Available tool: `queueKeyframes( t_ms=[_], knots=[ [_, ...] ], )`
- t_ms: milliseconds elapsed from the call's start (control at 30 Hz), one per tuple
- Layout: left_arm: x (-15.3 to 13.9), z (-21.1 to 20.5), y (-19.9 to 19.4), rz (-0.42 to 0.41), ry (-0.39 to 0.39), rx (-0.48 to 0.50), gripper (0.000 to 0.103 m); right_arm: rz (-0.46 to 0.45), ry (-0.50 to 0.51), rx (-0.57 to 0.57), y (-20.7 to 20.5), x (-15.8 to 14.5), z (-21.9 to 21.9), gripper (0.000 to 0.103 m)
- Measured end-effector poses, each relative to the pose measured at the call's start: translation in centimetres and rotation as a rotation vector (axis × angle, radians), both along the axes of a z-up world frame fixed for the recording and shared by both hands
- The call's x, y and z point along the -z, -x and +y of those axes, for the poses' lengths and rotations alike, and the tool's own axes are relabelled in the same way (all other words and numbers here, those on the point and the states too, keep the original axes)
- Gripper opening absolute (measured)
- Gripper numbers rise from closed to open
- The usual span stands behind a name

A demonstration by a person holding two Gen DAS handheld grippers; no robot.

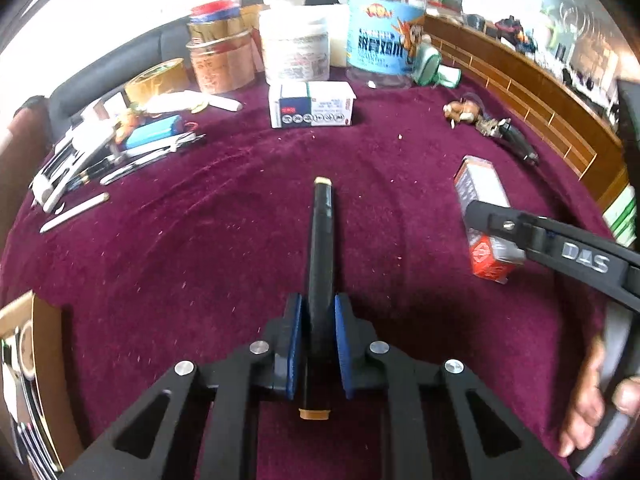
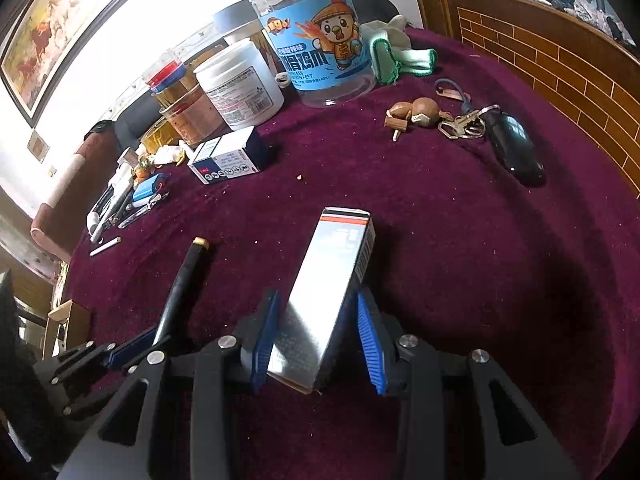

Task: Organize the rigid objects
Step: 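Carry the white box and cream-capped marker over the cardboard box with both tools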

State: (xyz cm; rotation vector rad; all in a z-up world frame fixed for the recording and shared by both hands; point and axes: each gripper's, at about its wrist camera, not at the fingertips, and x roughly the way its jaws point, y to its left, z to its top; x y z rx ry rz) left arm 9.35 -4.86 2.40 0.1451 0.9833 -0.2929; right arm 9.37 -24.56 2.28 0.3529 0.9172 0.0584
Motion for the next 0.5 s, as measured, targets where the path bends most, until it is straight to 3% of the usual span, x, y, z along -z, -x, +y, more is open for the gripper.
queueKeyframes(
  t_ms=[300,500],
  knots=[
    [-6.3,8.1,7.1,-0.122,0.143,-0.083,0.014,-0.038,-0.111,-0.037,0.2,0.3,-0.2,0.033],
    [-11.6,16.5,13.5,-0.263,0.202,-0.165,0.015,-0.093,-0.072,-0.047,1.2,-0.7,1.2,0.033]
  ],
)
